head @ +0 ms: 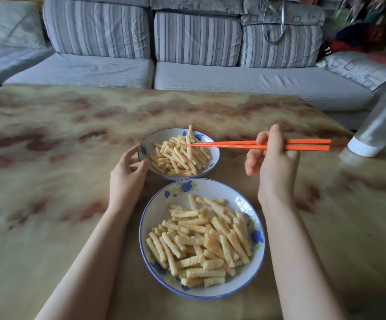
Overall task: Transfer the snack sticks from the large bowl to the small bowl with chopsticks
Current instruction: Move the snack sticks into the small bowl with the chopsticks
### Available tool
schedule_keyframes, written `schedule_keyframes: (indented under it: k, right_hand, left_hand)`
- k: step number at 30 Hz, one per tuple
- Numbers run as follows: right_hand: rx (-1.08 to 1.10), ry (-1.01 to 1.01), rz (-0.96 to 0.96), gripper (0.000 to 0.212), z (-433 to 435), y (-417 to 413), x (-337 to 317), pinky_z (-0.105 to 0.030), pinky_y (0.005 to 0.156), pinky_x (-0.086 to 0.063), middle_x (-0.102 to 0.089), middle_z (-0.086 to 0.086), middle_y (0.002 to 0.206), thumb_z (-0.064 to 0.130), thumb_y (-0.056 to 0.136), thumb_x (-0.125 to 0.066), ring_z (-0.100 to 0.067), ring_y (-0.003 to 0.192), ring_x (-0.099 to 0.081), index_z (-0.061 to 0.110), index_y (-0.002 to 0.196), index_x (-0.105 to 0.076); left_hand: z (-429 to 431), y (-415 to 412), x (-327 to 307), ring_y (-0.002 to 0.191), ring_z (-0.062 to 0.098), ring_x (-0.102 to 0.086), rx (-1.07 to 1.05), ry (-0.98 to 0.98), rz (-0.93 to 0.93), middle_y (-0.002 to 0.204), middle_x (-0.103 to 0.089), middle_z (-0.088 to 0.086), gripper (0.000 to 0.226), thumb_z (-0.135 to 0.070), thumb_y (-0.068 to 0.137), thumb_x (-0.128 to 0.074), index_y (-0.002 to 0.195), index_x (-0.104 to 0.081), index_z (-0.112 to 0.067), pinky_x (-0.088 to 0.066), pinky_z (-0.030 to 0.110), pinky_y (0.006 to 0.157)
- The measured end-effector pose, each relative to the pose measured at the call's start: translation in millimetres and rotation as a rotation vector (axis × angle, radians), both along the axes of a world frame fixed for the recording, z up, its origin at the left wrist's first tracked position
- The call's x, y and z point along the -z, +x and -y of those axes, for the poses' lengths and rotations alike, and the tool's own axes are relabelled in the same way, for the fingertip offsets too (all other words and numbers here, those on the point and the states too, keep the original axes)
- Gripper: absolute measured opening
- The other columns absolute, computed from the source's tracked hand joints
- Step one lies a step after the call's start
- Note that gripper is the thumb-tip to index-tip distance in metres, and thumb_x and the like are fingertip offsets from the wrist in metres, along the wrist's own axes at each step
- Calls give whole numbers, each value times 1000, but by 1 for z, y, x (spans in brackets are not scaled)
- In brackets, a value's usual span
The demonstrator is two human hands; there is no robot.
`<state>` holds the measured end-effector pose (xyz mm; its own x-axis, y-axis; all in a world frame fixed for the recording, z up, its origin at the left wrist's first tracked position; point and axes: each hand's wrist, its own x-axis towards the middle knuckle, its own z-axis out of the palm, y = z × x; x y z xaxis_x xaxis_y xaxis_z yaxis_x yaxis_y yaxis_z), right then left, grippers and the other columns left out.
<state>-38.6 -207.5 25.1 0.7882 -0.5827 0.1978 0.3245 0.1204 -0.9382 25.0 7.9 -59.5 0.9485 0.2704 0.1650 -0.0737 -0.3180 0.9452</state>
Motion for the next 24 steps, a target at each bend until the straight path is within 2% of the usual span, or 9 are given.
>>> schedule_keyframes:
  k: [5,10,15,21,24]
  right_hand:
    - [-63,-31,-15,40,-9,10,9,-21,36,-33,-48,0,39,29,104,-37,-17,32,-41,12,70,-49]
    - [-102,-69,-25,39,-8,9,9,-16,36,-30,-49,-1,40,29,104,-36,-16,33,-43,10,71,-49]
    - [-138,-124,9,41,7,-1,-5,-18,35,-26,-43,-1,36,29,103,-37,-16,30,-36,13,68,-49]
    - [-366,-296,-41,44,29,-27,-26,-19,35,-20,-37,-2,36,31,102,-38,-18,29,-27,15,63,-50]
    - [-481,-394,-92,43,32,-38,-34,-19,34,-19,-35,-4,35,34,100,-39,-17,28,-27,13,64,-49]
  left_hand:
    - [0,0,0,72,11,-66,2,-3,-6,99,-68,-7,41,-19,90,-57,130,-57,-28,-47,15,66]
    - [0,1,1,70,12,-66,2,-19,-2,101,-70,-4,42,-18,89,-58,130,-58,-28,-50,20,68]
    - [0,1,1,68,9,-64,3,-13,8,100,-69,-6,41,-18,90,-58,130,-57,-27,-44,5,58]
    - [-1,0,0,69,14,-65,10,5,10,99,-68,-4,42,-17,90,-57,131,-57,-26,-43,4,53]
    - [0,0,0,70,14,-66,9,11,9,98,-68,-6,42,-18,90,-56,131,-57,-27,-48,9,60]
